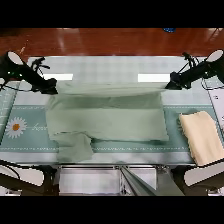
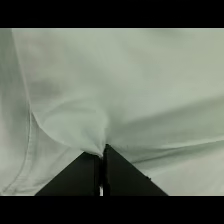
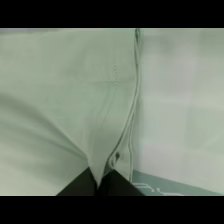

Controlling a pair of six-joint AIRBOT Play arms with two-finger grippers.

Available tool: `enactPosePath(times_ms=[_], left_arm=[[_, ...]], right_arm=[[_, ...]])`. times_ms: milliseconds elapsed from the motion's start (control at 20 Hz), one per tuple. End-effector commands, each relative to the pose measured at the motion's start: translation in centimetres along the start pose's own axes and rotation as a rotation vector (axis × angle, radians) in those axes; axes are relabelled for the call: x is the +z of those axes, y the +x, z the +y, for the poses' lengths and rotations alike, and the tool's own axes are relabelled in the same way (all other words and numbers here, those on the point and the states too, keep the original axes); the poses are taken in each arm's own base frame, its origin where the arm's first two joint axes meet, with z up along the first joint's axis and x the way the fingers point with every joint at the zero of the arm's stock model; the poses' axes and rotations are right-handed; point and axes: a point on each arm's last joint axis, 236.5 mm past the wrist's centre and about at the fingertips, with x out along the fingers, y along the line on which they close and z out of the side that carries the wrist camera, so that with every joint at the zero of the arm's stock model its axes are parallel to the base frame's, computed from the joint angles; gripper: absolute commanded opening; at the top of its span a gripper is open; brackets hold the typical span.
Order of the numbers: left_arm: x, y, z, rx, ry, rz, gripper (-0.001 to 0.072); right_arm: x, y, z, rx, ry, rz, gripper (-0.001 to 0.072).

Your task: Fold the shirts.

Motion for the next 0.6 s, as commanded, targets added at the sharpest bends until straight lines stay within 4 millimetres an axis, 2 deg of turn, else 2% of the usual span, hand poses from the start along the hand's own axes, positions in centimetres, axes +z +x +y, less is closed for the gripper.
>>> enactPosePath(times_ms=[0,100,150,200,300,450,550], left_arm=[[-3.3,2.8,0.6,-0.016,-0.014,0.107,0.0016],[-3.2,2.9,0.4,-0.021,-0.016,0.099,0.0016],[-3.1,2.8,0.1,-0.031,-0.022,0.098,0.0017],[-3.2,2.6,0.0,-0.031,-0.054,0.105,0.0053],[-4.0,1.3,0.1,-0.025,-0.060,0.150,0.0504],[-4.5,-2.0,1.2,-0.009,-0.107,0.100,0.0510],[-5.5,-3.7,2.6,0.001,-0.156,0.010,0.0510]], right_arm=[[-2.9,1.7,-0.4,-0.001,0.018,0.103,0.0027],[-3.1,2.8,0.1,-0.002,0.008,0.107,0.0030],[-3.2,3.3,0.2,-0.011,0.018,0.109,0.0168],[-3.4,3.5,0.4,-0.020,0.030,0.119,0.0427],[-3.9,2.1,0.2,-0.040,0.041,0.139,0.0409],[-3.9,-3.5,-1.9,-0.116,0.062,0.032,0.0408],[-4.1,-6.7,-3.0,-0.135,0.095,-0.118,0.0408]])
